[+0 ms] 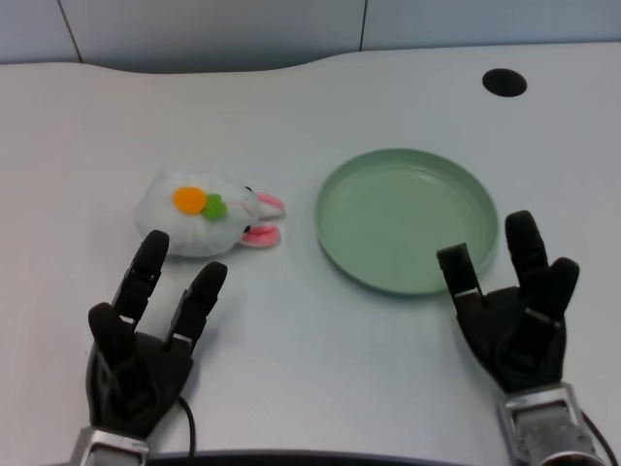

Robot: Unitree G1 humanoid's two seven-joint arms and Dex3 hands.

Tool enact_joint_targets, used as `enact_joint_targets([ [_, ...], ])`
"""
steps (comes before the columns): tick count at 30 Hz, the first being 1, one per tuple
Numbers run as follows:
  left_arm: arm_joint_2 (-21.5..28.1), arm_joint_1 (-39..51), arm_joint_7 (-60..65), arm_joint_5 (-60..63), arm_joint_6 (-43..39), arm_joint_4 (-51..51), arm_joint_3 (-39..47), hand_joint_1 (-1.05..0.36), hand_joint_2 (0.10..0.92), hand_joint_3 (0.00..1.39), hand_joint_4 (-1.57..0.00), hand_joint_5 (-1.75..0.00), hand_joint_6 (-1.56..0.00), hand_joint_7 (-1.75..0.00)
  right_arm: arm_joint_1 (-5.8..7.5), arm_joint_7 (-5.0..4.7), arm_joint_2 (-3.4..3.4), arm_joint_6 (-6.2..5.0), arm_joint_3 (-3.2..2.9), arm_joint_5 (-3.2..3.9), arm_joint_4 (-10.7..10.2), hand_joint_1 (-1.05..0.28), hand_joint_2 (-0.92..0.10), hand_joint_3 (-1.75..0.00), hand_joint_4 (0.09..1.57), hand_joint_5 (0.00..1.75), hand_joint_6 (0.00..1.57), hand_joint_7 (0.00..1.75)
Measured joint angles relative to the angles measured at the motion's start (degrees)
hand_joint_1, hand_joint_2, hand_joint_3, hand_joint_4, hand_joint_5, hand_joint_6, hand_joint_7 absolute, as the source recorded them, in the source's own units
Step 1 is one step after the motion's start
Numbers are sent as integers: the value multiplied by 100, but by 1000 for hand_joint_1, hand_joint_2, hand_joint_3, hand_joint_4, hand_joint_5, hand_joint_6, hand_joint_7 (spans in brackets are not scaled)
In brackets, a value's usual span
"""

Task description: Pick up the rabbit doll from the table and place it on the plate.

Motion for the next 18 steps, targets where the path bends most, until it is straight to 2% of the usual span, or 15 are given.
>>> enact_joint_targets([
  [5,-51,66,1,-8,-26,-26,2,-847,921,349,-325,-502,-472,-1,24,84,-37,117,4,8,10,-643,-921,-301,445,1071,975,7],
  [15,-60,83,19,-6,-26,-64,-10,-858,921,361,-342,-479,-487,-7,22,93,-33,95,-11,9,11,-642,-921,-303,477,1070,978,8],
  [17,-47,81,36,-6,-15,-73,-13,-864,921,469,-386,-485,-524,-21,-13,78,-25,87,-11,8,8,-654,-921,-296,489,1128,984,11],
  [18,-37,67,73,-6,20,-81,-18,-868,921,538,-431,-483,-554,-28,-26,28,-21,78,-9,4,8,-662,-921,-287,503,1159,999,18],
])
